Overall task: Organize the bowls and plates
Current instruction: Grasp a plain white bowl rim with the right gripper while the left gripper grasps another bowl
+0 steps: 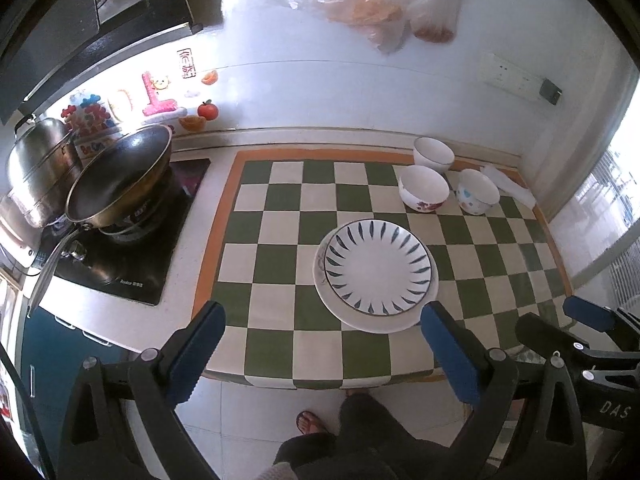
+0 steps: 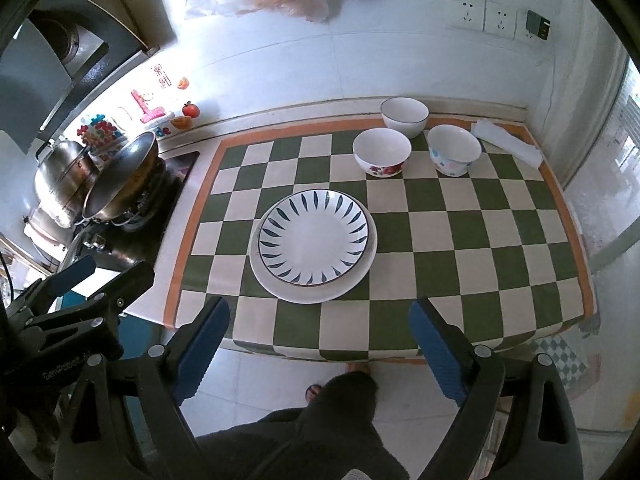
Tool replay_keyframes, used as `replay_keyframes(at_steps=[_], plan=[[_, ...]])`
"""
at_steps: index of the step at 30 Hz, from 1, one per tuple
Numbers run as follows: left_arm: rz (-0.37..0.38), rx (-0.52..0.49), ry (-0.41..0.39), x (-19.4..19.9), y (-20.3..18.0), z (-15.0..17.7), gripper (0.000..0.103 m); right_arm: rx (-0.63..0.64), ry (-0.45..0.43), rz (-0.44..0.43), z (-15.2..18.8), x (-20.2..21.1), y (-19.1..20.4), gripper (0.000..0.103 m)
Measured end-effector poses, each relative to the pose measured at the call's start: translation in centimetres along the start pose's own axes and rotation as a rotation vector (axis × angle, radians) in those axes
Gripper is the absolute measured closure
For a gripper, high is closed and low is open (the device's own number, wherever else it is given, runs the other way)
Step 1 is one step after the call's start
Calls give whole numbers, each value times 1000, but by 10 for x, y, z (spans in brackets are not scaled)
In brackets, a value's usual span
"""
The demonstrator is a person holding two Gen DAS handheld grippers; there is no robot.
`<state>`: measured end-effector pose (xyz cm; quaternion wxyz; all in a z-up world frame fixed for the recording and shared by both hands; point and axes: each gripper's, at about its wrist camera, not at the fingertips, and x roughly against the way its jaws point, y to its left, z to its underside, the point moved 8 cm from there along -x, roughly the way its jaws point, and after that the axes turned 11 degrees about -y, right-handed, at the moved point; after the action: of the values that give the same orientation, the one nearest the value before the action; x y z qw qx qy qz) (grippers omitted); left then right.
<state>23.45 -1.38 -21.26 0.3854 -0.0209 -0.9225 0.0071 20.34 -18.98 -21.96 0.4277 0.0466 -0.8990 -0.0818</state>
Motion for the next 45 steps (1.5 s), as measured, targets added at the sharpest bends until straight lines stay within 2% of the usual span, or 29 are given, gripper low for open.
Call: replay_keyframes(at_steps=[4,10,14,22,24,26,27,28,29,31,32,34,35,38,45], plan=[[-16,-14,13,-15,-7,-8,3,-25,9,-22,-10,-17,-10,8],[-9,-24,52,-70,-39,-37,3,-114,16,-77,-41,-65,-50,8],[22,-2,110,-130,-69,-63,3,-169,48,-115,-71,-115,-91,8],[26,16,311,-275,-114,-91,5,-258,210,-82,-114,-241,-173,11],[47,25,379,-312,-122,-90,15,-278,227,-85,-123,-269,-187,13],[56,33,439,-339,-127,-87,41,-284,254,-78,-128,-296,-198,21],[73,44,476,-353,-131,-83,47,-287,271,-89,-131,-312,-201,28],[75,49,499,-361,-133,-80,59,-287,284,-90,-133,-323,-203,37],[76,51,519,-370,-136,-78,63,-290,297,-89,-133,-335,-205,40],[86,53,542,-383,-141,-73,67,-300,324,-100,-132,-355,-206,57],[97,58,552,-389,-144,-71,72,-308,333,-109,-131,-361,-206,62],[115,59,579,-397,-150,-66,82,-317,351,-110,-127,-376,-206,80],[125,59,587,-400,-153,-64,86,-324,352,-118,-126,-381,-206,84],[137,43,588,-401,-160,-62,91,-330,346,-124,-127,-388,-202,86],[149,1,540,-377,-171,-67,91,-291,344,-108,-125,-379,-197,87]])
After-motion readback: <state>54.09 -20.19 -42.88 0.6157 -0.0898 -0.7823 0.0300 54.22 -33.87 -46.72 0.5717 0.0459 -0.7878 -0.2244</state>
